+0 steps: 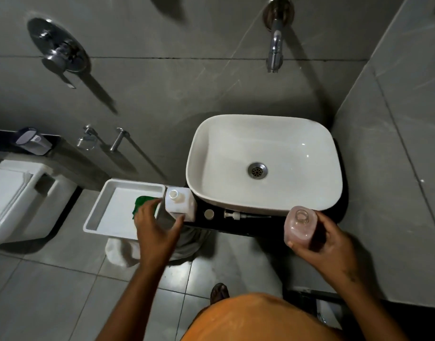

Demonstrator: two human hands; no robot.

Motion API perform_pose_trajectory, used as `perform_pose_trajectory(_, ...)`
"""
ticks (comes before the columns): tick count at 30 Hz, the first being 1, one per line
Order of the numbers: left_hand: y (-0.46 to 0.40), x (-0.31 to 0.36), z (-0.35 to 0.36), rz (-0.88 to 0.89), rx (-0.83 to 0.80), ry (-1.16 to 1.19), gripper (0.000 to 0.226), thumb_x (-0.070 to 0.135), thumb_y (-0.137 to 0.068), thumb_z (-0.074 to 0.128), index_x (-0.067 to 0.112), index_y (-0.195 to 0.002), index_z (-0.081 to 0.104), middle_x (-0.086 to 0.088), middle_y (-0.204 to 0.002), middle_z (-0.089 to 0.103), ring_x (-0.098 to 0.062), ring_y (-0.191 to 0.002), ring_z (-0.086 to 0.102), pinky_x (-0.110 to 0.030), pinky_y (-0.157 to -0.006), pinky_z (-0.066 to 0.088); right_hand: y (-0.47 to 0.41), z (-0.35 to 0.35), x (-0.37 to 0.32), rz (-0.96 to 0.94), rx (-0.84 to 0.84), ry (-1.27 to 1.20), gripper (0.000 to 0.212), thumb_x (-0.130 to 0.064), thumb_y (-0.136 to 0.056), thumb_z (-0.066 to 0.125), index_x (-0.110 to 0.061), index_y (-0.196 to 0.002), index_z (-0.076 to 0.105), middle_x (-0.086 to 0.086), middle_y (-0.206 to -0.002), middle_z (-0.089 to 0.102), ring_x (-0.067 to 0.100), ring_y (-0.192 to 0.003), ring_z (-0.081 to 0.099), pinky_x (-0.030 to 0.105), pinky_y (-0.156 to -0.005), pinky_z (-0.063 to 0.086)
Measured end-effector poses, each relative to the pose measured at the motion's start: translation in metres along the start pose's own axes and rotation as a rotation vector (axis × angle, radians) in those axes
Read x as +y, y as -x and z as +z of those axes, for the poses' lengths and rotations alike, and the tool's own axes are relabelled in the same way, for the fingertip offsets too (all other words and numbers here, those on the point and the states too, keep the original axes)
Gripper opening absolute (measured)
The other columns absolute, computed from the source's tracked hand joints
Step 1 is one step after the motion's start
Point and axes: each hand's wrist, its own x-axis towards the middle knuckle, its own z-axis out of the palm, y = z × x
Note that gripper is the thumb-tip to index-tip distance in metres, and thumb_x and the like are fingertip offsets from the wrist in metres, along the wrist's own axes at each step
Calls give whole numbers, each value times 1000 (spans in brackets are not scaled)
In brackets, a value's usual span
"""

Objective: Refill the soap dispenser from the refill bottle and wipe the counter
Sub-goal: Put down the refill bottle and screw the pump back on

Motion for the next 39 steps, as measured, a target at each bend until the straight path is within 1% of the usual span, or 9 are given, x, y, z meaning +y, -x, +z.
perform_pose_trajectory(4, 42, 39, 53, 328, -377, 9, 39, 18, -82, 76, 20, -121, 69, 1, -119, 67, -18, -112, 60, -36, -96, 52, -3, -8, 5, 1, 29, -7, 77, -18, -54, 97, -49, -117, 63, -22, -115, 72, 2, -109, 68, 14, -87, 54)
perform_pose_trajectory(7, 29, 53, 97, 399, -620, -71, 50, 2, -77, 69, 8, -127, 70, -13, -129, 70, -36, -119, 65, -43, -103, 53, -2, -12, 3, -18, 34, 17, 77, -14, -57, 97, -51, -115, 62, -20, -113, 72, -3, -108, 66, 7, -85, 51)
perform_pose_trajectory(11, 14, 51, 136, 487, -752, -271, 61, 4, -83, 59, 18, -142, 61, -7, -145, 62, -32, -133, 57, -38, -109, 46, 0, -14, 3, -16, 64, -1, 76, -11, -57, 96, -38, -119, 62, -9, -118, 71, 0, -110, 66, 22, -94, 56)
perform_pose_trajectory(15, 16, 38, 154, 510, -754, -402, 59, 10, -90, 54, 24, -147, 54, -3, -148, 59, -27, -136, 52, -36, -111, 40, 3, -15, 9, -10, 96, -32, 80, -12, -56, 96, -28, -126, 62, -5, -122, 71, 7, -114, 66, 38, -98, 57)
perform_pose_trajectory(20, 13, 51, 144, 522, -690, -332, 45, 10, -85, 67, 24, -128, 73, -8, -126, 73, -36, -118, 66, -41, -97, 52, 4, -13, 13, -22, 154, -66, 74, -38, -50, 92, -53, -116, 61, -11, -121, 70, 9, -116, 66, 40, -97, 57)
perform_pose_trajectory(25, 3, 88, 85, 360, -712, 56, 30, 21, -80, 75, 33, -105, 65, 13, -100, 73, -10, -92, 70, -31, -77, 58, 3, -14, 20, -49, 141, -46, 75, -40, -52, 90, -55, -119, 58, -11, -125, 68, 11, -119, 64, 47, -98, 57)
perform_pose_trajectory(28, -23, 120, 33, 411, -650, 235, 32, 19, -78, 79, 39, -100, 68, 21, -101, 75, 0, -92, 72, -20, -76, 57, 1, -10, 22, -79, 120, -40, 77, -38, -54, 89, -37, -125, 61, -8, -126, 68, 10, -120, 63, 47, -100, 55)
perform_pose_trajectory(34, -69, 175, -26, 653, -673, 339, 24, 17, -84, 83, 21, -108, 80, 15, -113, 77, -13, -99, 76, -44, -73, 60, -2, 1, 16, -159, 85, 7, 75, -36, -56, 89, -51, -123, 57, -21, -125, 65, 2, -119, 61, 20, -98, 52)
perform_pose_trajectory(39, -78, 193, -38, 773, -739, 309, 26, 13, -82, 85, 17, -107, 81, 8, -111, 78, -13, -98, 77, -47, -71, 61, -1, 5, 10, -206, 68, 28, 76, -35, -59, 89, -54, -124, 54, -29, -124, 62, -4, -119, 59, 5, -94, 44)
